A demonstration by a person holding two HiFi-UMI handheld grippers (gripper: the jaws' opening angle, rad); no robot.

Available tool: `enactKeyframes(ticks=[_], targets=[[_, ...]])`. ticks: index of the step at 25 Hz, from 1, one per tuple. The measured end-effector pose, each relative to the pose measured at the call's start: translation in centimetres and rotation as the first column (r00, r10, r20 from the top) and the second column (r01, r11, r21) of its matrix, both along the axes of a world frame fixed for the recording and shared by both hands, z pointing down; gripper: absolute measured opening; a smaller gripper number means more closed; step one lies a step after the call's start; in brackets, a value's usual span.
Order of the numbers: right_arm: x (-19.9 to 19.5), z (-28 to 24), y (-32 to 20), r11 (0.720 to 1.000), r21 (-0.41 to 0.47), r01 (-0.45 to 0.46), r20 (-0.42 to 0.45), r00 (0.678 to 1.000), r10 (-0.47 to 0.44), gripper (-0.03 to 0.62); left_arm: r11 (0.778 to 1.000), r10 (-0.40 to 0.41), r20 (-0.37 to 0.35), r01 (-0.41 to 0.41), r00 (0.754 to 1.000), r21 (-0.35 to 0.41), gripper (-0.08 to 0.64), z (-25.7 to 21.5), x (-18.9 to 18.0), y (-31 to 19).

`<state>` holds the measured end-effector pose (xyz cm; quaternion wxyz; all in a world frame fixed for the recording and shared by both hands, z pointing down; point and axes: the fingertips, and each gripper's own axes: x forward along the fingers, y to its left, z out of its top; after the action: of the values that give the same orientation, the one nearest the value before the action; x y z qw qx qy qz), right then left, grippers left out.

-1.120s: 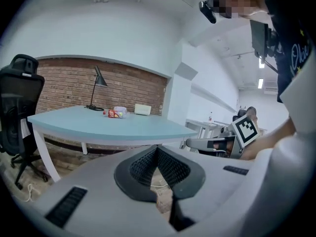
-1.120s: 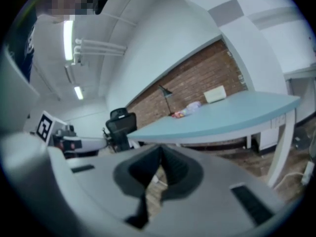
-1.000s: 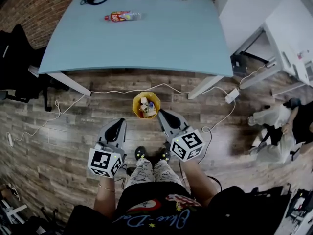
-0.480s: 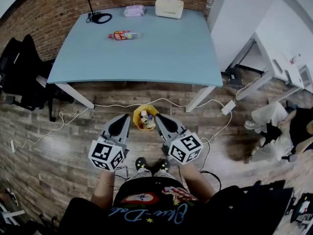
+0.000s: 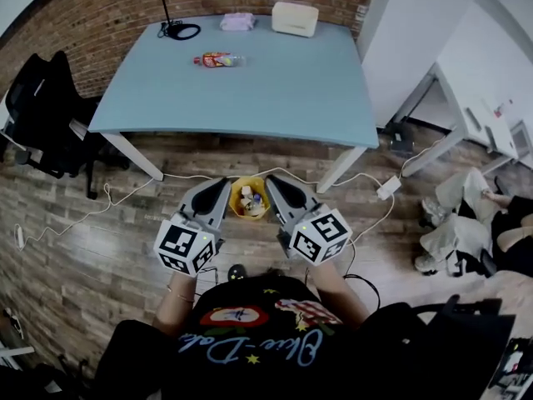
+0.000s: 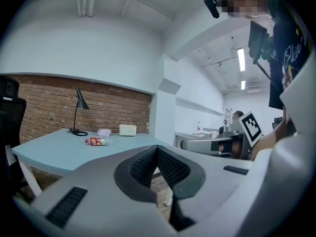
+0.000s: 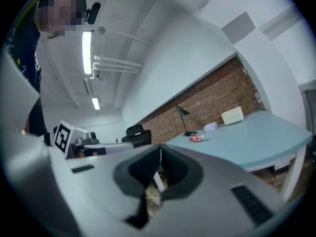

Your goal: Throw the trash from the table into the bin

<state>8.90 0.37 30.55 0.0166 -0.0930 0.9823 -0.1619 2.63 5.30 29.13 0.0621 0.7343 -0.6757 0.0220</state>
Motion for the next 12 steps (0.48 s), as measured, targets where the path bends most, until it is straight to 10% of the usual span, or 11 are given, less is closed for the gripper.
enactKeyframes(ticks=[12], targets=[[0.2, -1.3, 0.9, 0.993, 0.094, 0.075, 0.025, 0.997, -0.078, 0.008, 0.997, -0.082, 0.003, 0.082, 0.997, -0.014, 0.008, 0.2, -0.1, 0.6]])
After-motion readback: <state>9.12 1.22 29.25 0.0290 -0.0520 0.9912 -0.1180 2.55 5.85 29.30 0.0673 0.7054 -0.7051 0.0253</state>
